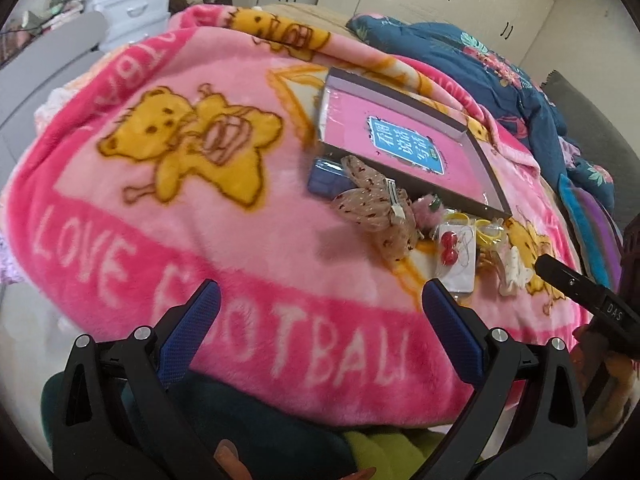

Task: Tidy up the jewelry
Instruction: 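Grasp the pink bow clip with left tool while right tool grasps yellow rings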

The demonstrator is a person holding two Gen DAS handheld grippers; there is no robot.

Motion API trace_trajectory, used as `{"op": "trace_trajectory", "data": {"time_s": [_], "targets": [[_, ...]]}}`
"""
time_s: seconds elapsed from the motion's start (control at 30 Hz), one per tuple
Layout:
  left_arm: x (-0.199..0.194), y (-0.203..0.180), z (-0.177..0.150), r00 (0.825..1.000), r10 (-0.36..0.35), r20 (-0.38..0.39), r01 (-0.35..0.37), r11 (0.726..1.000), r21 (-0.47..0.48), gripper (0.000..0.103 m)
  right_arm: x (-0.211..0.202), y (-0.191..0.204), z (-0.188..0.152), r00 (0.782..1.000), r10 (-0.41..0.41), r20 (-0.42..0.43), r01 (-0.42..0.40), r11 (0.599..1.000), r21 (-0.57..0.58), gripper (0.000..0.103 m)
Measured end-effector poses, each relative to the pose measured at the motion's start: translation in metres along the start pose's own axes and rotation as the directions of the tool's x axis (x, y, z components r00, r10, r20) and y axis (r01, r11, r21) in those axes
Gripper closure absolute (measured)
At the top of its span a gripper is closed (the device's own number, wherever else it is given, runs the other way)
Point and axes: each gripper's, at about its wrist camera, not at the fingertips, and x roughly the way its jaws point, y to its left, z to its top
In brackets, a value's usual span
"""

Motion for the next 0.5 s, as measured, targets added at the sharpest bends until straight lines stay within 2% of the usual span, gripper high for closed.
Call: {"op": "trace_trajectory", "data": {"time_s": [0.07,0.1,0.2,0.43,0.5], "targets": [[0.009,-0.004,0.005,1.0,-0.01,-0.014,0.01,1.0,0.004,0.008,0.007,-0.001,0.005,1.0,0.006,-0.007,-0.006,1.0,0.005,0.008],[0.015,-0.005,0.008,1.0,-0.016,-0.025,0.016,1.0,0.003,0.008,0.01,-0.001,0.007,1.0,0.021,-0.013,-0.021,1.0,0.011,0.015],[0.03,-0.01,0.014,0.998,-0.04,-0.045,0.04,0.999,-0.004,0.009,0.025,-0.006,0.014,0.997,0.059,-0.05,-0.057,0.997,0.055,0.025],[0.054,-0.02,0.028,0.994,-0.087,-0.072,0.086,0.996,-0.017,0.009,0.049,-0.016,0.025,0.99,0.107,-0.091,-0.094,0.986,0.14,0.042],[0.059,-0.021,0.032,0.993,-0.095,-0.076,0.093,0.995,-0.023,0.009,0.057,-0.021,0.028,0.991,0.099,-0.091,-0.084,0.985,0.152,0.051]]}}
